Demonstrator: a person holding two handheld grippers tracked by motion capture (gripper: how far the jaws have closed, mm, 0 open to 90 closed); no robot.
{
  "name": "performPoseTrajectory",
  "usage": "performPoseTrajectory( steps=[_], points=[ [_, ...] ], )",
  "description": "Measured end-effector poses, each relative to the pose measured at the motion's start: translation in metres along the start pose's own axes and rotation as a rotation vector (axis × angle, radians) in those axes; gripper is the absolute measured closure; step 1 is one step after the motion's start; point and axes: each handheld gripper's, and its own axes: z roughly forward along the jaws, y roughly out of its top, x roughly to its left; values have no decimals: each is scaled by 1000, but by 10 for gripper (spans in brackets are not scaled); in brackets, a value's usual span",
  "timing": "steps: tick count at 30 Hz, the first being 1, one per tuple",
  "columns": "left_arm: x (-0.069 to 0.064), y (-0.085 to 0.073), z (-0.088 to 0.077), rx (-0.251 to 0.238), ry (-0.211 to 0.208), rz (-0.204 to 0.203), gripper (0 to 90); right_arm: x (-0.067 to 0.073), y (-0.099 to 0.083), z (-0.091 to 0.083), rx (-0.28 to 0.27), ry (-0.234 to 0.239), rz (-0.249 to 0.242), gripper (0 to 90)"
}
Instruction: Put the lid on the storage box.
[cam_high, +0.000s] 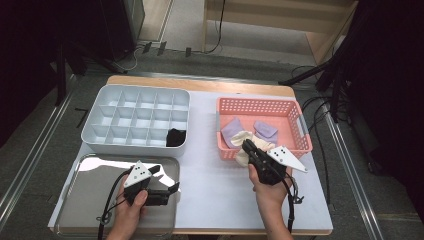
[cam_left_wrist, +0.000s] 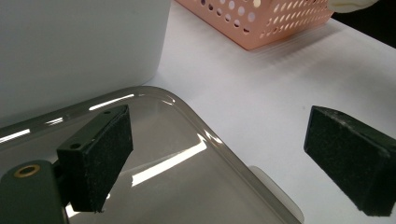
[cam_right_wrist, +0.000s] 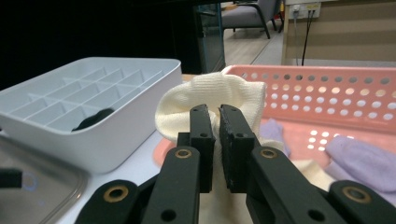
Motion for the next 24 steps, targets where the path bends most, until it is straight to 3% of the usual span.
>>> performPoseTrajectory(
  steps=[12, 16, 24],
  points=[
    [0, 0, 0, 0, 2, -1, 85, 26, -25, -22, 47, 19, -37, 845],
    [0, 0, 0, 0, 4, -1, 85, 40, -39, -31, 81, 39, -48, 845],
    [0, 0, 0, 0, 2, -1, 85, 51, -66, -35, 153, 69, -41, 845]
  ],
)
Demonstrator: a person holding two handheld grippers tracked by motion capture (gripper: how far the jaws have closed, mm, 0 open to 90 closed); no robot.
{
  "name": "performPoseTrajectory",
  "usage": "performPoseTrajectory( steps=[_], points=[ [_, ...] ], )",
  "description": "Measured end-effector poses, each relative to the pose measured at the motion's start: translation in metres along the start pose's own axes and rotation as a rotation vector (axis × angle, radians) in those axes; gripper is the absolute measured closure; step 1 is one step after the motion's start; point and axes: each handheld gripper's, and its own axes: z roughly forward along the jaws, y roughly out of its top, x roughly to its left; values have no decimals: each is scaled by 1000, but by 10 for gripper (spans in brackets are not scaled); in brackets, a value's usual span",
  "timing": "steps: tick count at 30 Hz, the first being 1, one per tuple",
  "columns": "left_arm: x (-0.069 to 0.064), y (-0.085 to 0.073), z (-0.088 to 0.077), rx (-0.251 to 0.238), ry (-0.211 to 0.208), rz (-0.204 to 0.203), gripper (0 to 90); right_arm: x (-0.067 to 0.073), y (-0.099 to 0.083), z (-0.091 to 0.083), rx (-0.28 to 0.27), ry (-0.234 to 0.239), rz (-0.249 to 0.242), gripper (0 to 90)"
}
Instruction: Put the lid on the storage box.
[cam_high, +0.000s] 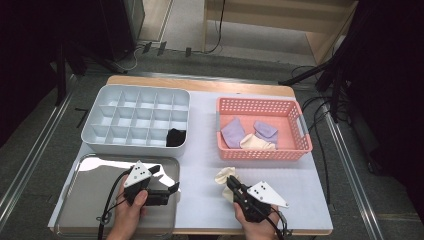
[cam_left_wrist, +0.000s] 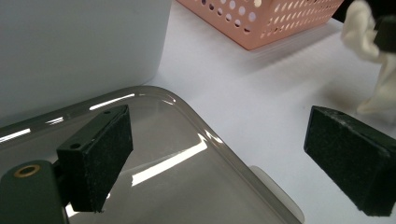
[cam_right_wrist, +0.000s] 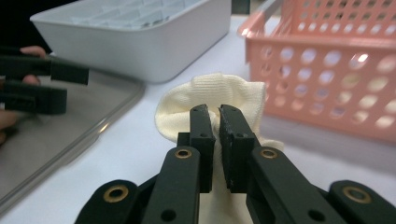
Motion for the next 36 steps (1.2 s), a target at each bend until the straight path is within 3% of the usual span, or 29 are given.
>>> performPoseTrajectory(
  steps=[3, 6, 8, 10, 15, 23, 34, 36],
  points=[
    [0, 0, 0, 0, -2, -2, 85, 4, -8, 3, 36, 11, 5, 843],
    [0, 0, 0, -1, -3, -5, 84, 5, -12, 3, 35, 33, 8, 805],
    [0, 0, -1, 0, -3, -5, 85, 3, -11, 3, 23, 64, 23, 689],
    [0, 0, -1, 1, -1, -6, 84, 2, -9, 2, 6, 60, 22, 566],
    [0, 0, 0, 2, -1, -6, 85, -5, 2, -3, -37, 31, 31, 427],
    [0, 0, 0, 3, -4, -5, 85, -29, 23, 3, -79, -67, 13, 403],
    [0, 0, 0, 0, -3, -3, 85, -62, 40, 14, -94, -147, 63, 412],
    [0, 0, 0, 1, -4, -1, 85, -67, 44, 17, -95, -158, 53, 413]
  ],
)
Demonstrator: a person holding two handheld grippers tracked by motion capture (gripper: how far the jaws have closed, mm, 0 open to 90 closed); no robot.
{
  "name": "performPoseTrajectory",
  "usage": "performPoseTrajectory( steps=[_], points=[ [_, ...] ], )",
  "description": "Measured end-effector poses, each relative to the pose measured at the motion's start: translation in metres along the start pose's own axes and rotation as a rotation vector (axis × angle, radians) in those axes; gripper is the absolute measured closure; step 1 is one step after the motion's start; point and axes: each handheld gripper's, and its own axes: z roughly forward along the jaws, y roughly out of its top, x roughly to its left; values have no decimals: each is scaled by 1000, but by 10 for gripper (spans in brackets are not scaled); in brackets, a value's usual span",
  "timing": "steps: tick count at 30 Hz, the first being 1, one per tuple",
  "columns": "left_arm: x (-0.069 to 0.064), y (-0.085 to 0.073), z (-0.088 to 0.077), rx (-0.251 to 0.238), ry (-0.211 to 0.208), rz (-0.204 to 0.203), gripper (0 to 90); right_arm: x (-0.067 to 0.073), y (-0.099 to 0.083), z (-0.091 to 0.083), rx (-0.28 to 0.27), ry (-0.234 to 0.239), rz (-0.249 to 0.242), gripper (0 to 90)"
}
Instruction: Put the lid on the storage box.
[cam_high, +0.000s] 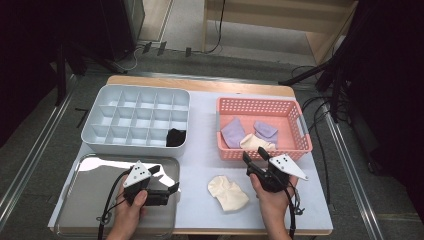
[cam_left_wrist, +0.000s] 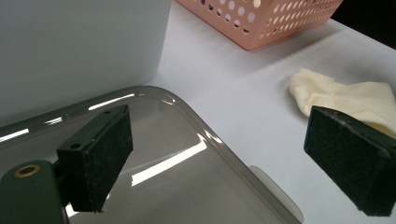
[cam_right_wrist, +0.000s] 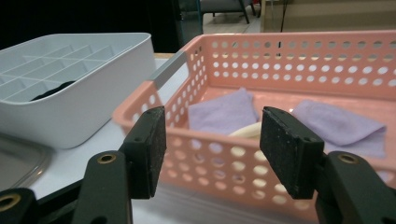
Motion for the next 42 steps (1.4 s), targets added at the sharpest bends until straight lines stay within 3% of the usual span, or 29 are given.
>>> performPoseTrajectory(
  steps=[13, 30, 36, 42],
  points=[
    [0, 0, 0, 0, -1, 0, 85, -22, 17, 27, 8, -65, -3, 424],
    [0, 0, 0, 0, -1, 1, 85, -40, 30, 58, 60, -109, 52, 451],
    [0, 0, 0, 3, -3, 3, 85, -43, 36, 61, 50, -127, 64, 444],
    [0, 0, 0, 3, -3, 1, 85, -46, 39, 75, 113, -150, 67, 437]
  ],
)
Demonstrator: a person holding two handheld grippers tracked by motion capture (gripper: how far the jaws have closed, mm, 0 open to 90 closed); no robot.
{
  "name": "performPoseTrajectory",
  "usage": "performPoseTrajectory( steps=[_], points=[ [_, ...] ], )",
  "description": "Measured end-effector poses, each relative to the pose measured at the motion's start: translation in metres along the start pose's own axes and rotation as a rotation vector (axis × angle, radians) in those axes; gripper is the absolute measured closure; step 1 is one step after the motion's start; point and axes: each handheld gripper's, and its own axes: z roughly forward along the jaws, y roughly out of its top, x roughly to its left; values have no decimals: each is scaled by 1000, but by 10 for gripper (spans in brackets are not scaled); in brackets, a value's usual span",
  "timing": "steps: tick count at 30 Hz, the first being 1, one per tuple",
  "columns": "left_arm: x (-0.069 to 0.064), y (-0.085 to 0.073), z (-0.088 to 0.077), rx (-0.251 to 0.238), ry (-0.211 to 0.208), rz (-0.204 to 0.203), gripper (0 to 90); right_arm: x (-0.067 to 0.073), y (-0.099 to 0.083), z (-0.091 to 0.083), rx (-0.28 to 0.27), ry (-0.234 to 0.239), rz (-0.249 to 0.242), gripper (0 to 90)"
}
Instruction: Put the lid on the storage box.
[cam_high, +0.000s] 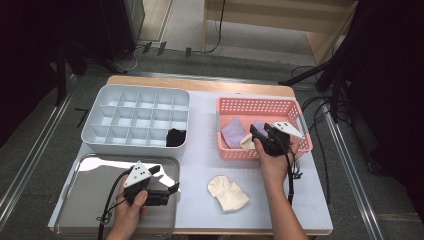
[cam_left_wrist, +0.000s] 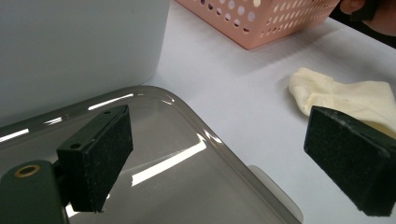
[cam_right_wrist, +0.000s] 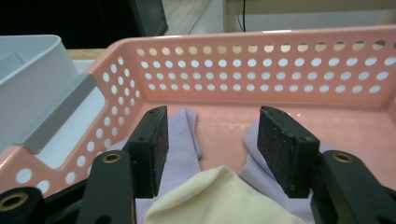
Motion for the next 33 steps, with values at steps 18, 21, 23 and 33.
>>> performPoseTrajectory(
  steps=[18, 21, 23, 33],
  points=[
    [0, 0, 0, -4, 0, 0, 85, -1, -2, 31, 255, -73, 3, 479],
    [0, 0, 0, -5, -1, 2, 85, -2, 0, 33, 291, -72, 19, 490],
    [0, 0, 0, -5, -1, 2, 85, -2, 1, 34, 307, -67, 37, 500],
    [0, 0, 1, -1, -1, 0, 85, 4, 4, 40, 386, -38, 82, 559]
  ],
)
